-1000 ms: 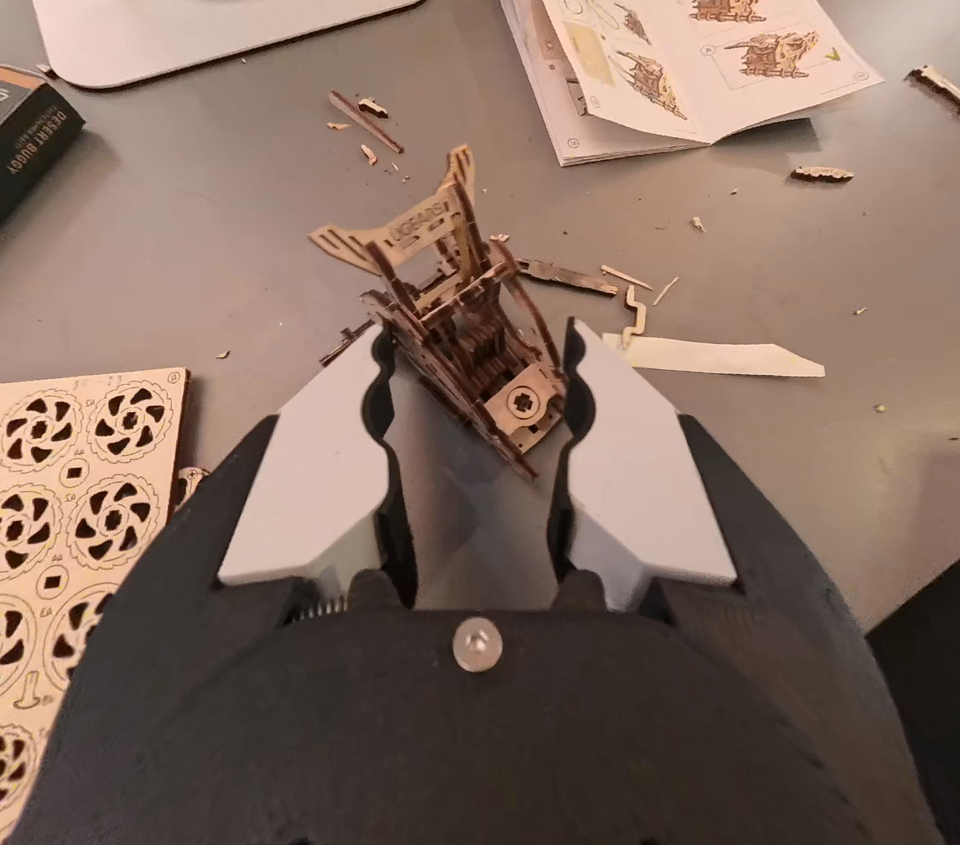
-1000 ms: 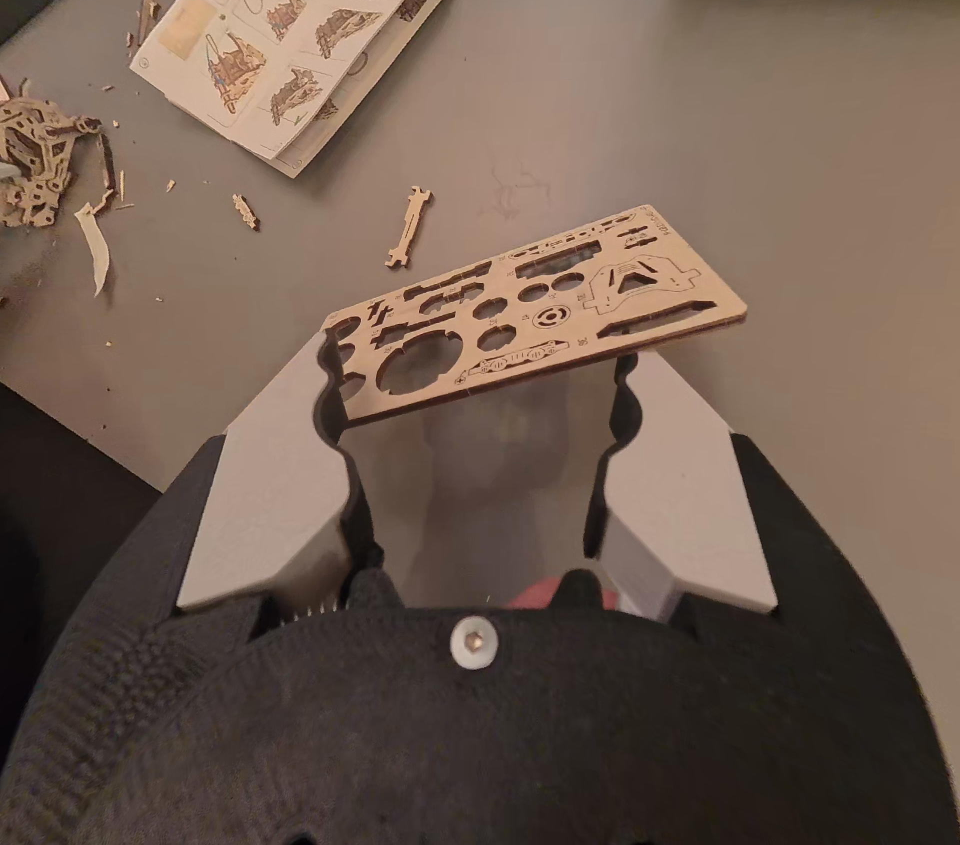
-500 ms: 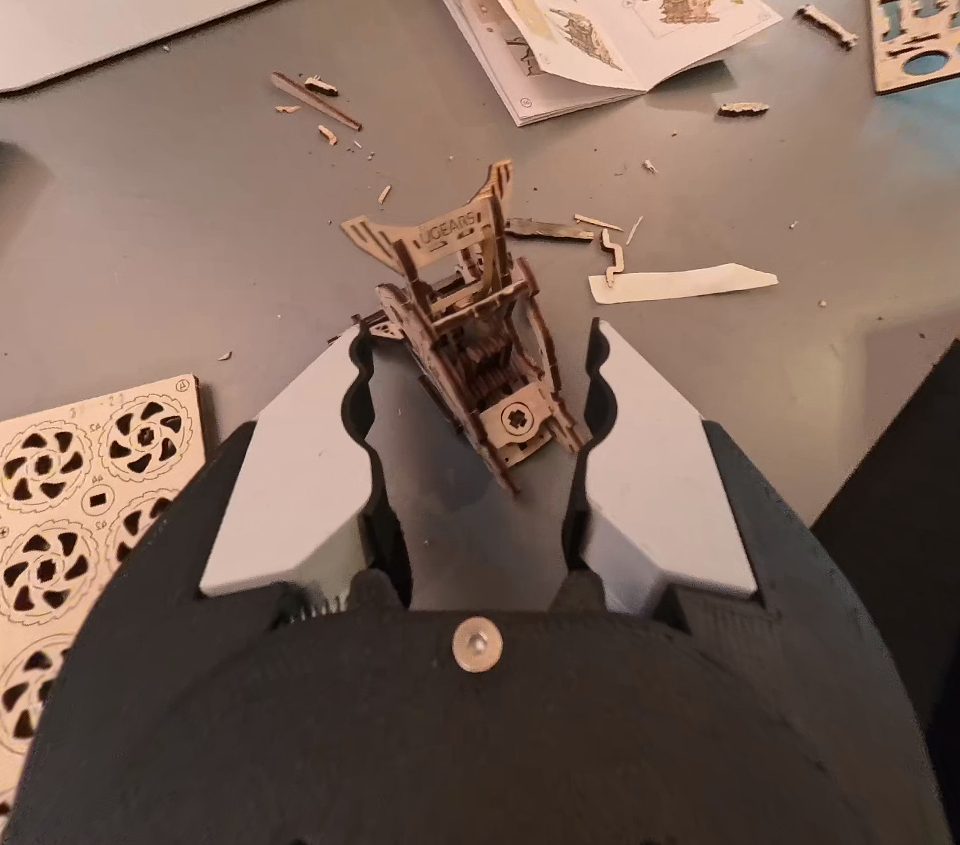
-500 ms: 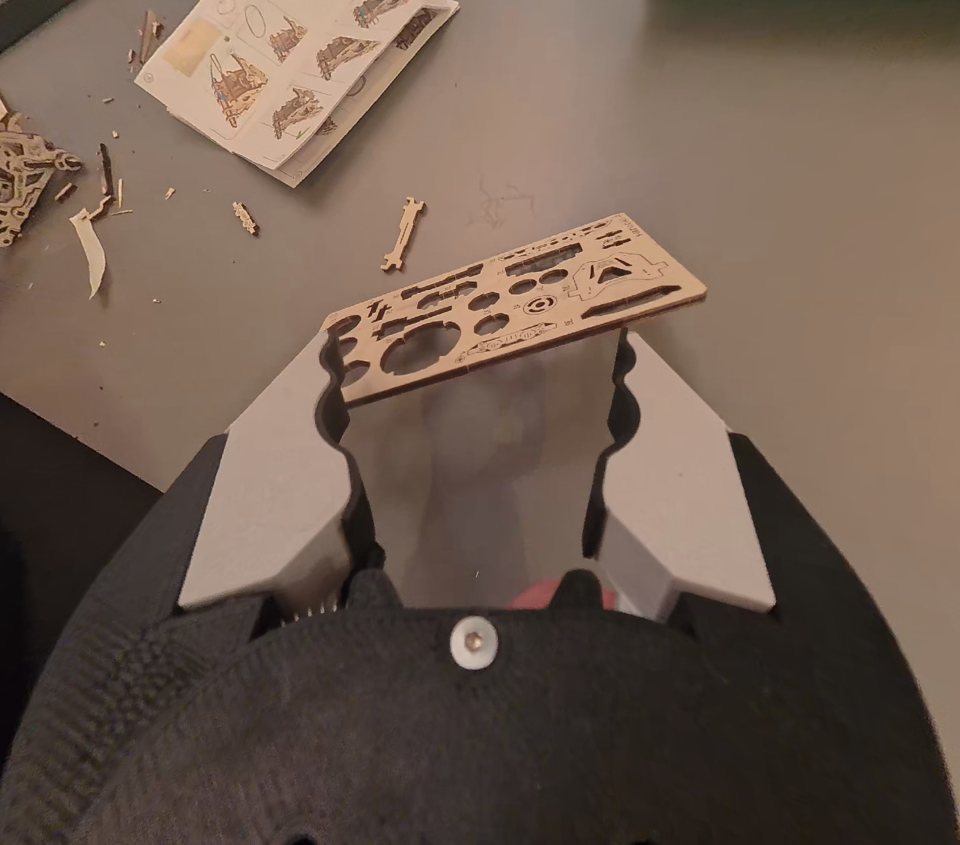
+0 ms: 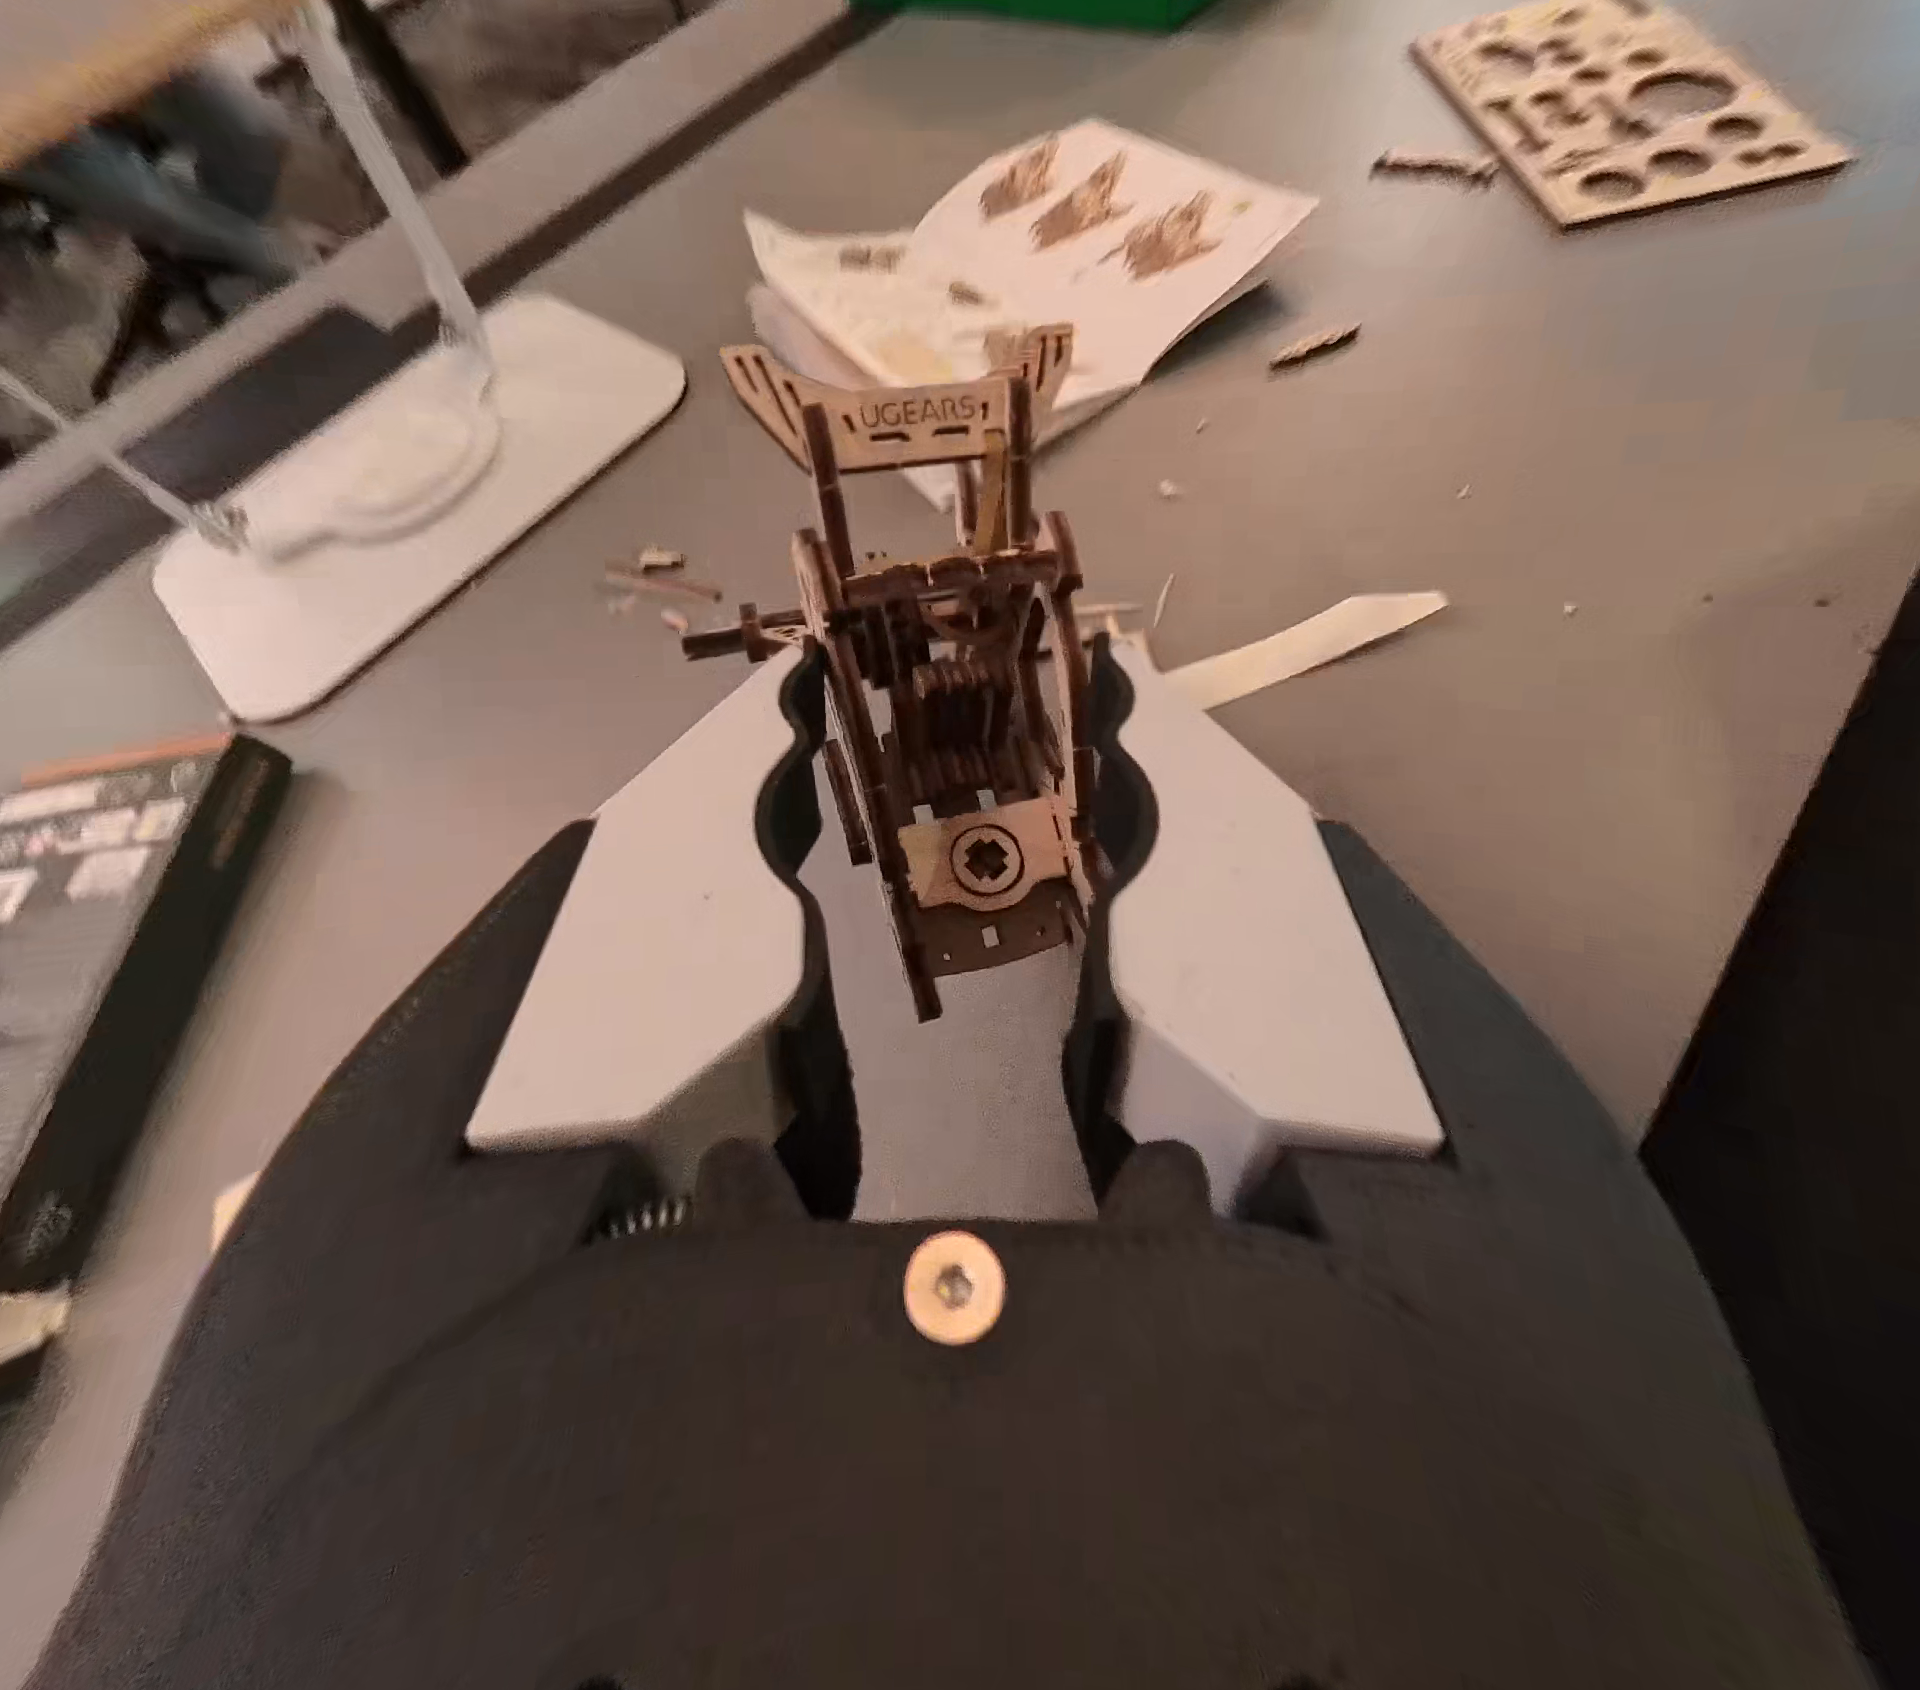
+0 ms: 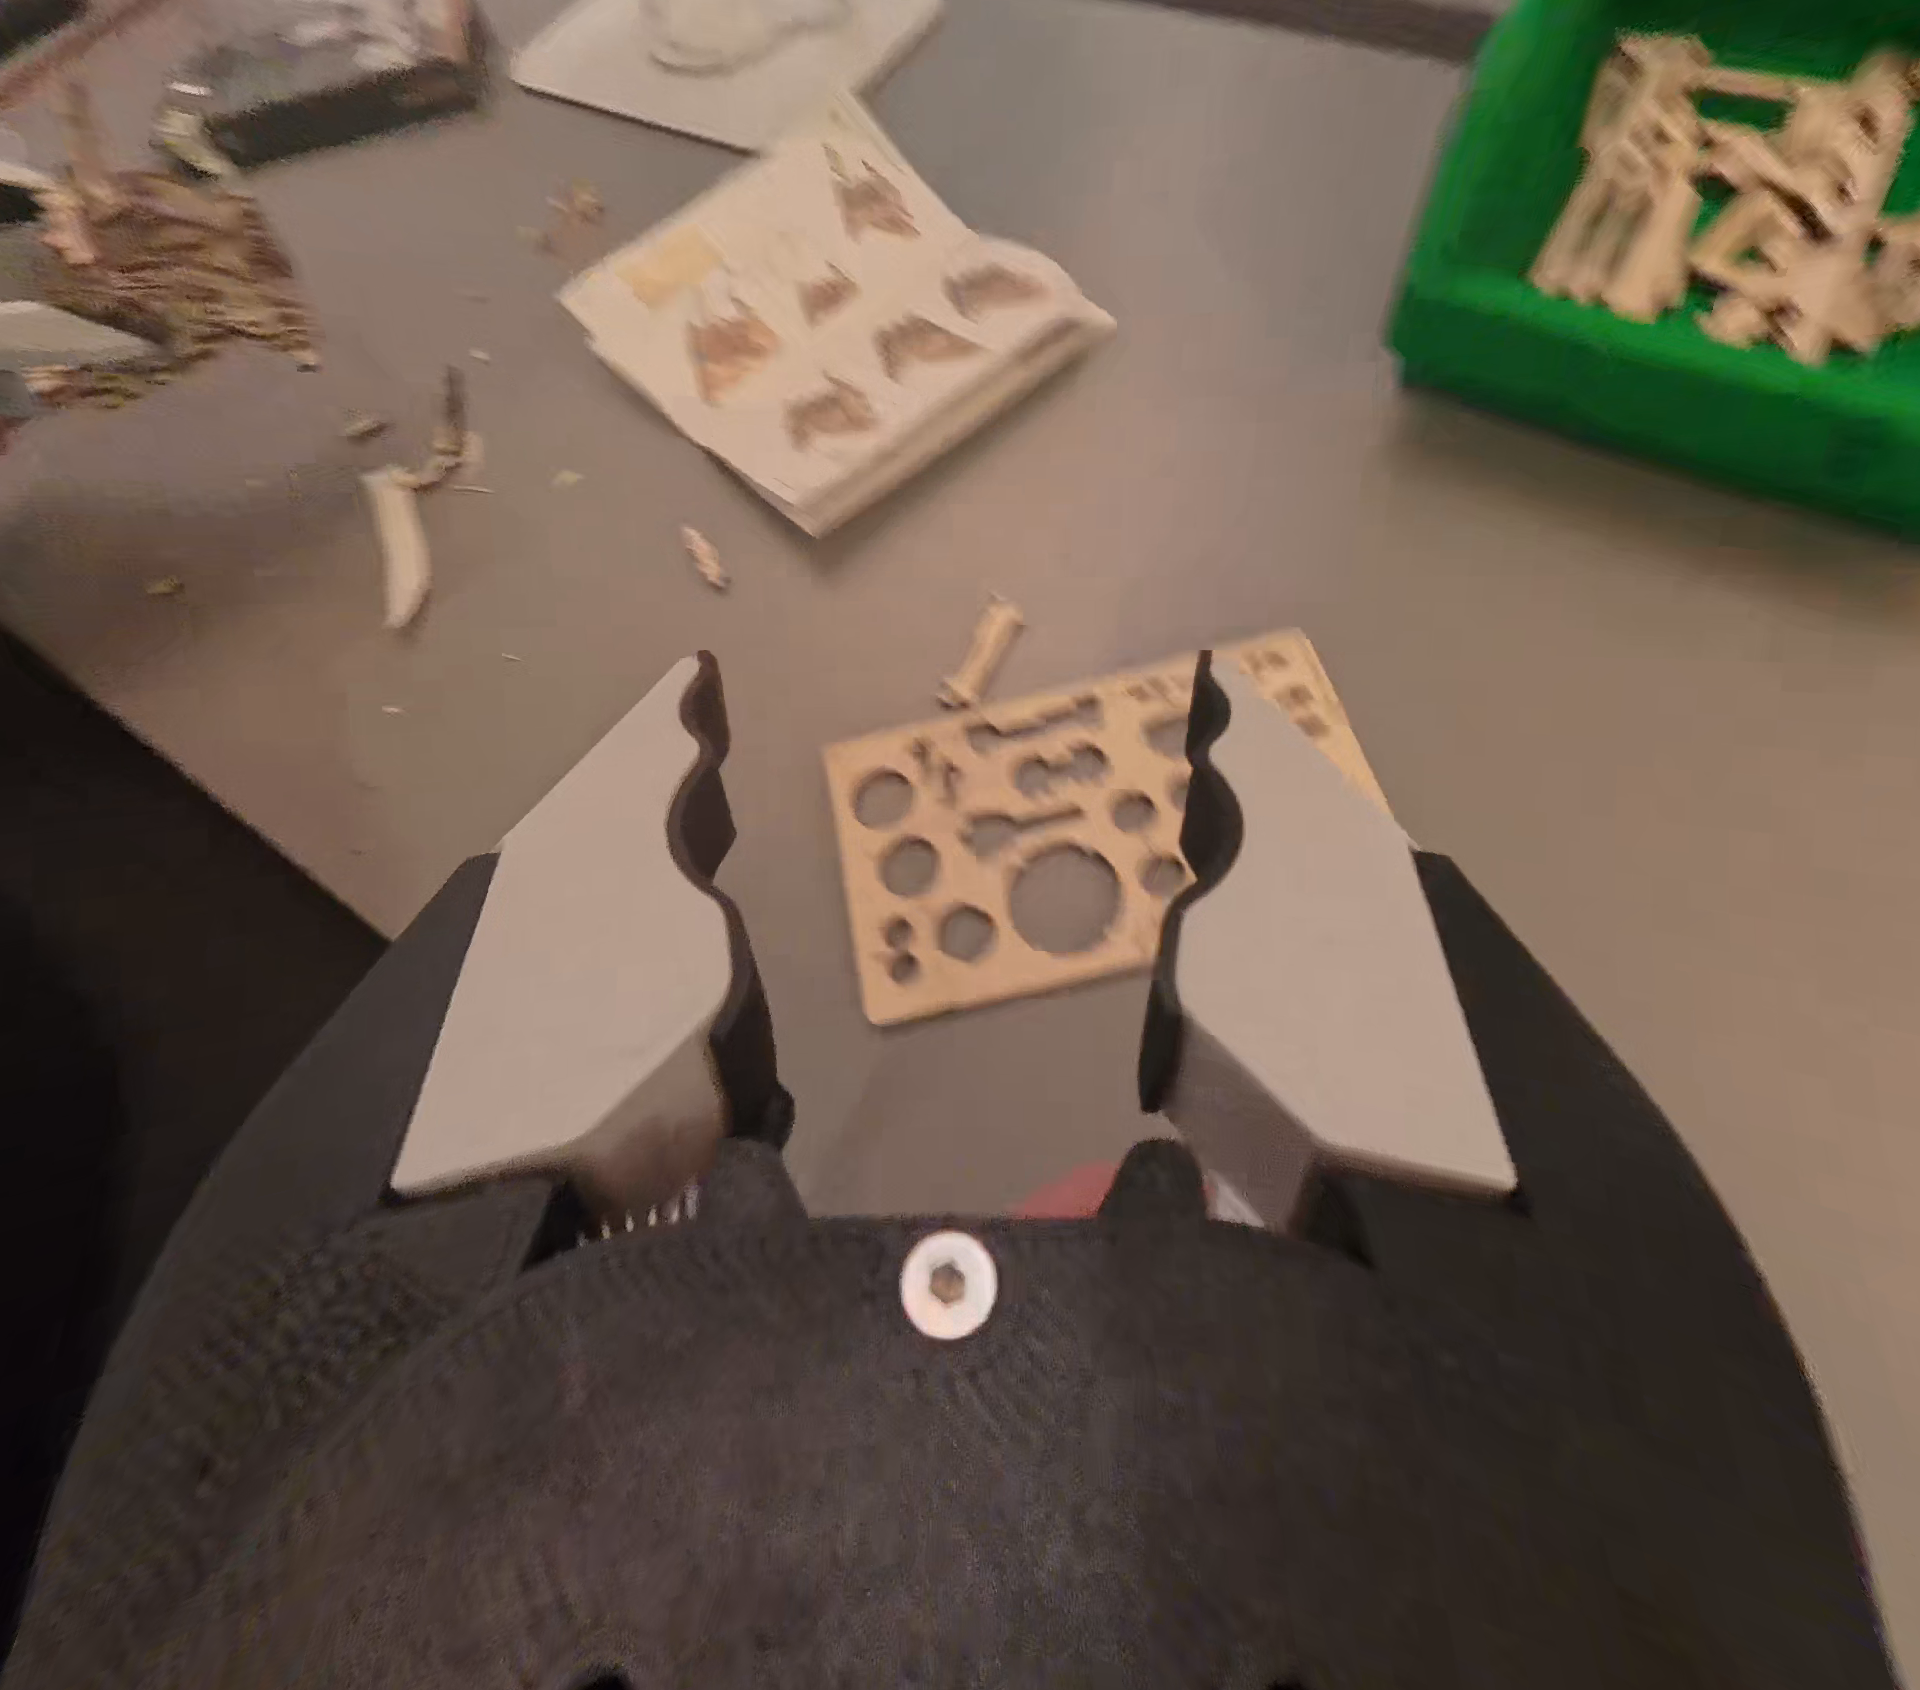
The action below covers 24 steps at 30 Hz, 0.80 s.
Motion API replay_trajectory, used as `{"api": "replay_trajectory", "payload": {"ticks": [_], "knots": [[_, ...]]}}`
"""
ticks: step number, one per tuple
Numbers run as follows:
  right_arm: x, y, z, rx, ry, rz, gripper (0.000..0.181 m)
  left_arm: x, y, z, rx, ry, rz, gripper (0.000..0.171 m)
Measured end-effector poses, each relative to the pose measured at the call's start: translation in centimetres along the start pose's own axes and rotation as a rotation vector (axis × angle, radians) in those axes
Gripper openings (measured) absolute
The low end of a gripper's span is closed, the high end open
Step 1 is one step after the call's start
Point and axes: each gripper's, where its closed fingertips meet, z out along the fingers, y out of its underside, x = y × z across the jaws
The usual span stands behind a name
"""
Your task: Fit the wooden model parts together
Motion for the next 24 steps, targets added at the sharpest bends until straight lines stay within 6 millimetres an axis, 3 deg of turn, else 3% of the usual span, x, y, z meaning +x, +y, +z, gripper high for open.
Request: {"api": "replay_trajectory", "payload": {"ticks": [6,11,19,24], "knots": [[-11.1,-5.0,2.7,0.075,-0.32,-0.234,0.075,1.9,-4.4,-1.4,0.17,0.094,0.097,0.047],[-18.3,-6.8,5.0,0.118,-0.55,-0.372,0.073,3.3,-8.9,-3.6,0.297,0.194,0.105,0.047],[-24.1,-10.7,5.2,0.247,-0.776,-0.508,0.07,5.3,-12.2,-5.9,0.393,0.378,0.052,0.046],[-26.9,-11.1,5.1,0.246,-0.94,-0.547,0.065,6.5,-13.4,-6.5,0.441,0.5,0.023,0.046]]}}
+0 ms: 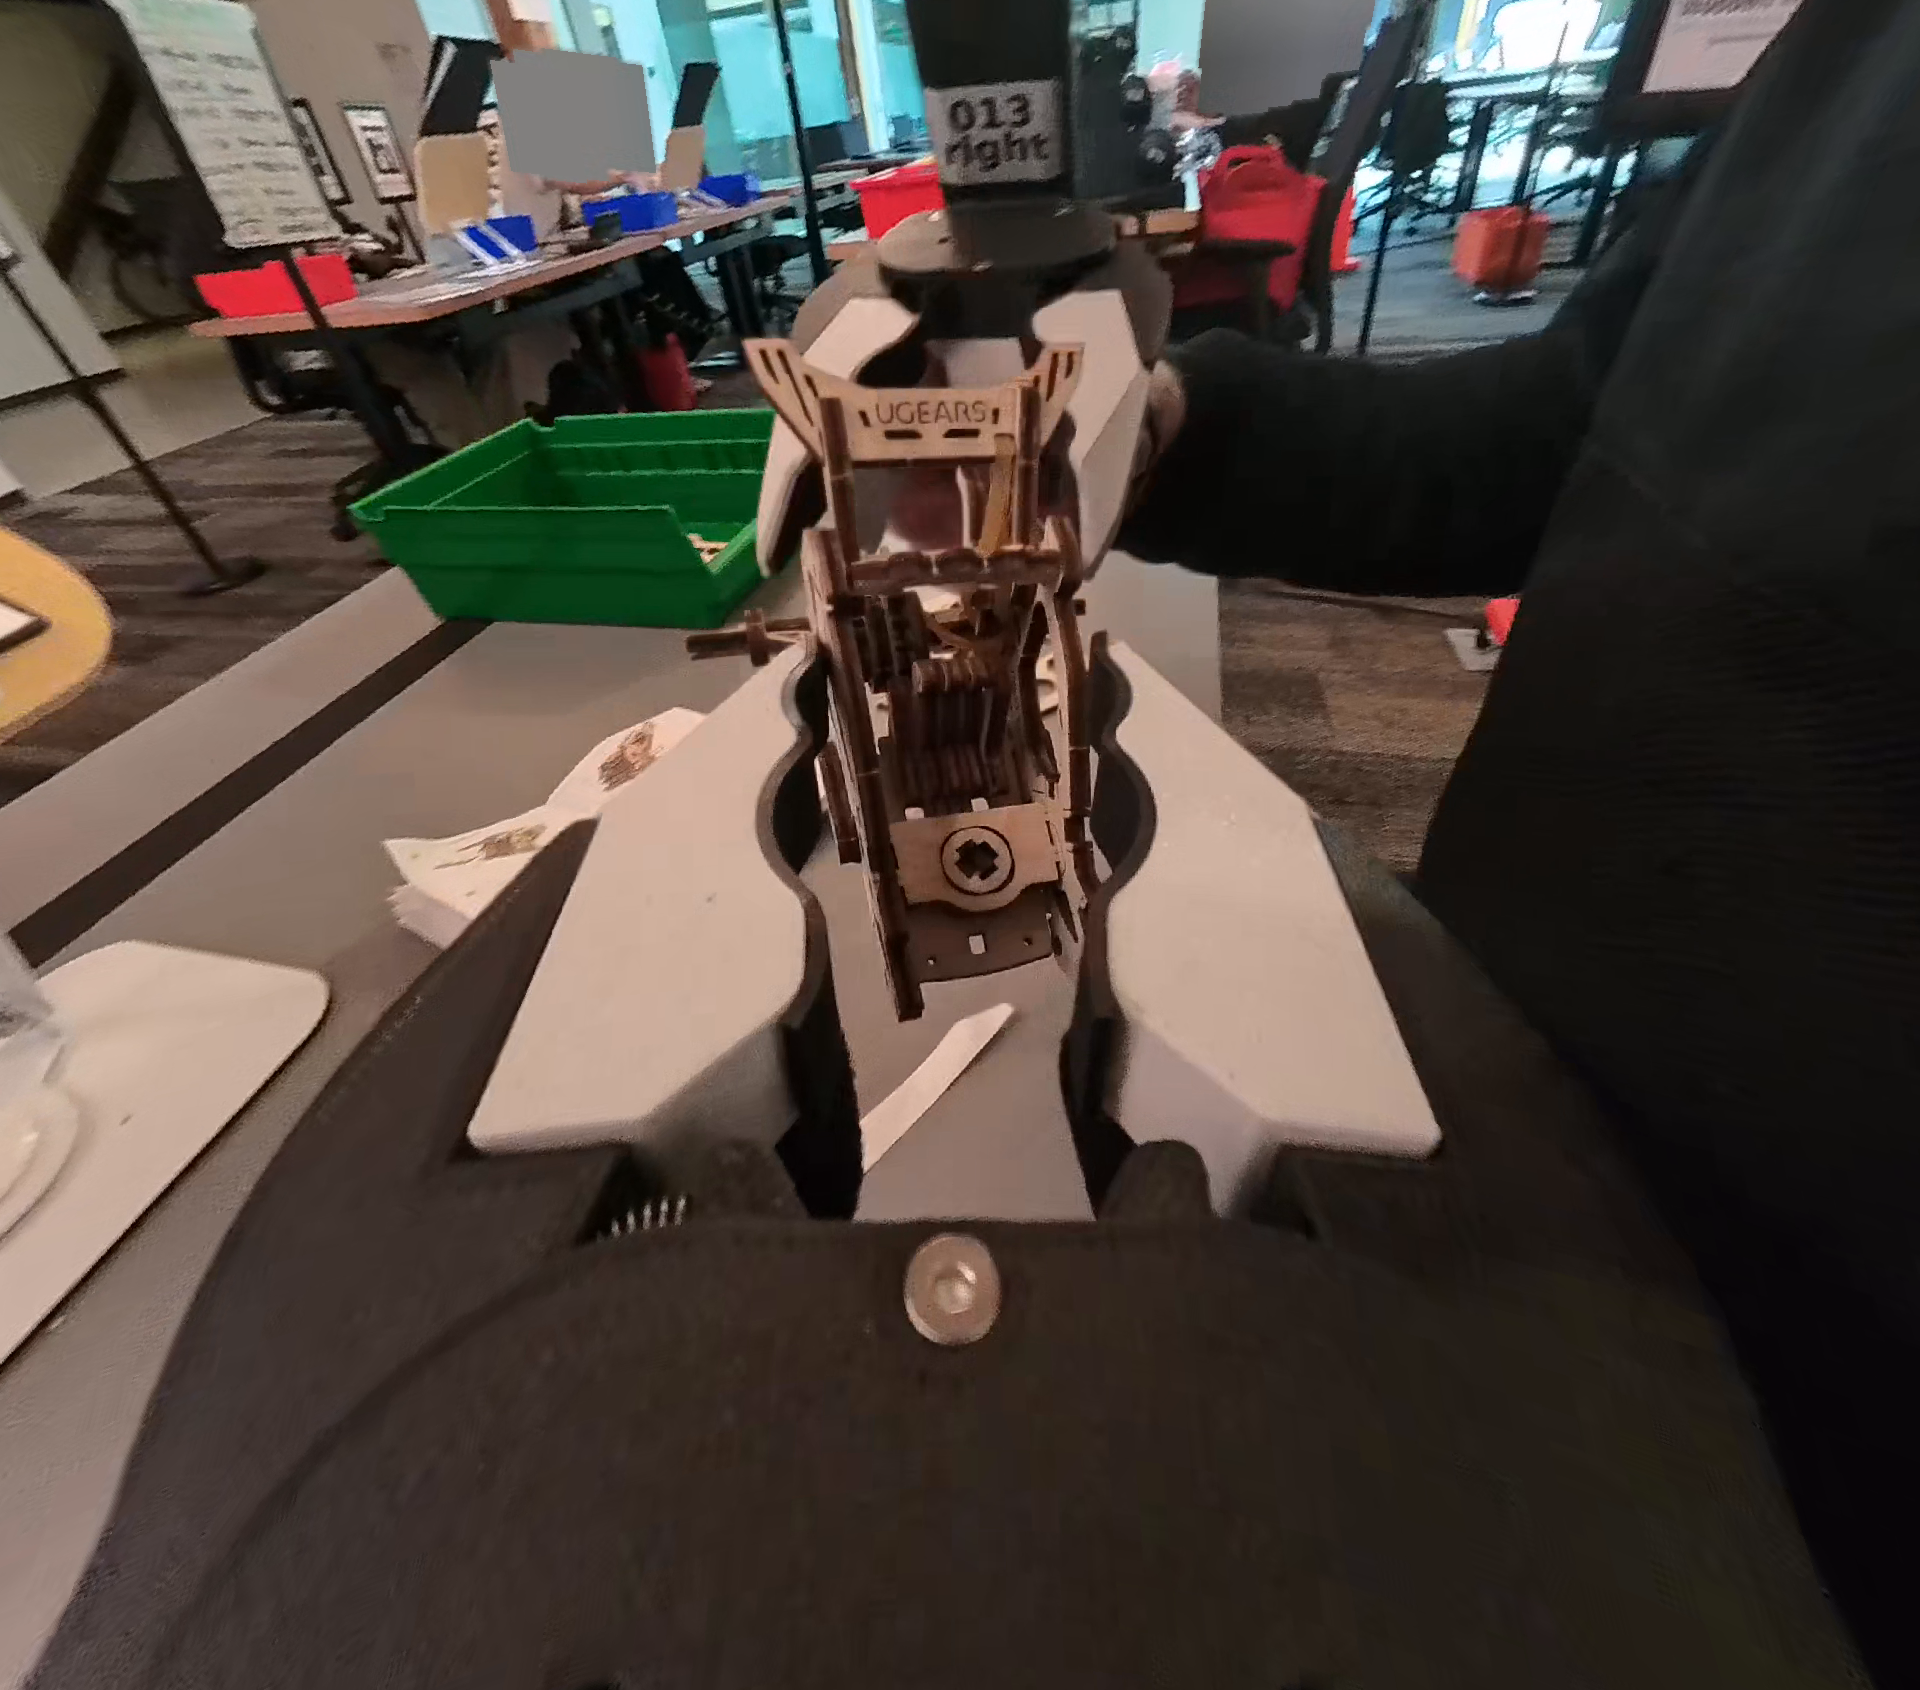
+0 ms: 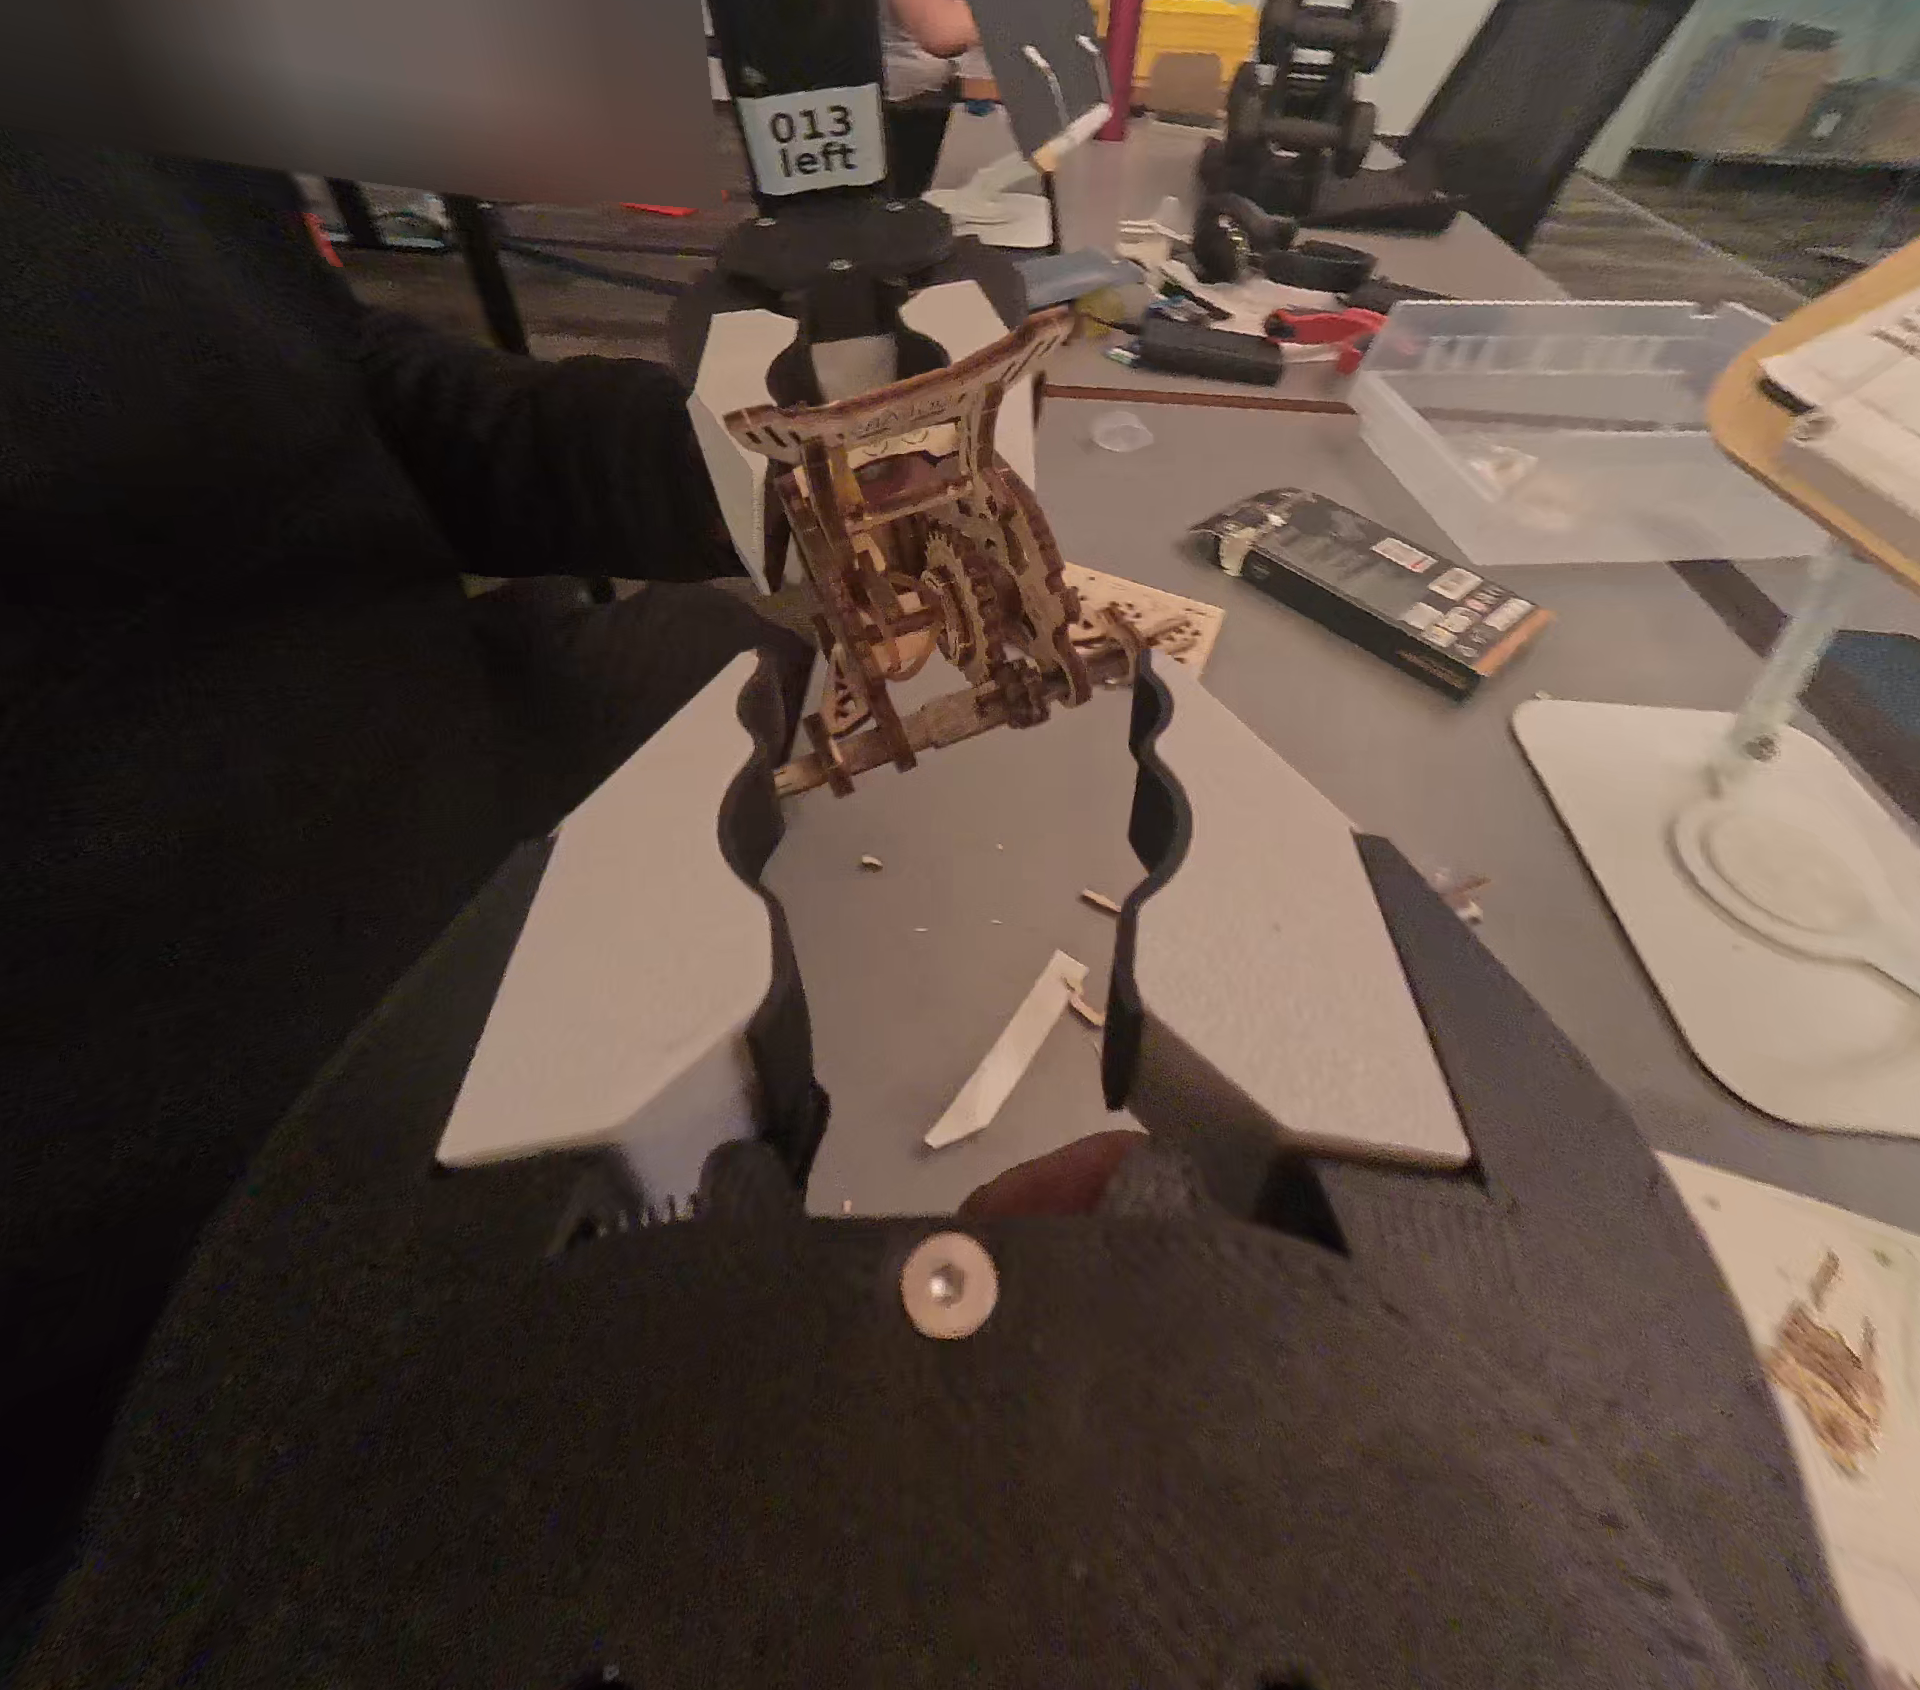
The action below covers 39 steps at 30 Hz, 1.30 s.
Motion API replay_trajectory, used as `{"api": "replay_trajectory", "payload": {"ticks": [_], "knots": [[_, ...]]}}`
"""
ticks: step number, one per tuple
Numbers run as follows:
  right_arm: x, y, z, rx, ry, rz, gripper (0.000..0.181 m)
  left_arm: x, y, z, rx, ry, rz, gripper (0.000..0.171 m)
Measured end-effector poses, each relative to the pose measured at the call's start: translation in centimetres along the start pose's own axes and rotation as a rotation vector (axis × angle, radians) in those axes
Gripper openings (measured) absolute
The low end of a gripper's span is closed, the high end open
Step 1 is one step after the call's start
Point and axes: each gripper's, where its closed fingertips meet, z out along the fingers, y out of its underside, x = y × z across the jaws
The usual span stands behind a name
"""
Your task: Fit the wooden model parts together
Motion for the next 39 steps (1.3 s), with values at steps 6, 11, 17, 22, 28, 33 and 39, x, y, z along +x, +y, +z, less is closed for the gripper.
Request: {"api": "replay_trajectory", "payload": {"ticks": [6,11,17,22,28,33,39], "knots": [[-1.1,-0.8,0.3,0.069,-0.144,0.038,0.047,0.7,-1.0,0.2,0.041,0.098,-0.033,0.046],[-1.1,-0.5,0.6,0.063,-0.118,0.012,0.045,0.5,-1.1,0.0,0.082,0.147,-0.064,0.046],[-0.8,-0.7,0.6,0.01,-0.037,-0.034,0.044,0.2,-0.1,0.2,0.038,0.132,-0.032,0.047],[-0.6,-0.6,0.6,-0.019,-0.005,-0.068,0.042,-0.2,0.2,0.2,0.009,0.108,-0.015,0.045],[-0.6,-0.5,0.8,-0.031,-0.005,-0.065,0.042,-0.2,0.5,0.1,0.015,0.11,-0.021,0.045],[-0.8,-0.8,0.6,-0.013,-0.005,-0.078,0.046,0.0,0.0,0.1,-0.001,0.112,0.015,0.045],[-0.8,-0.8,0.2,-0.049,-0.003,-0.135,0.042,-0.1,-0.4,0.3,-0.039,0.125,0.069,0.045]]}}
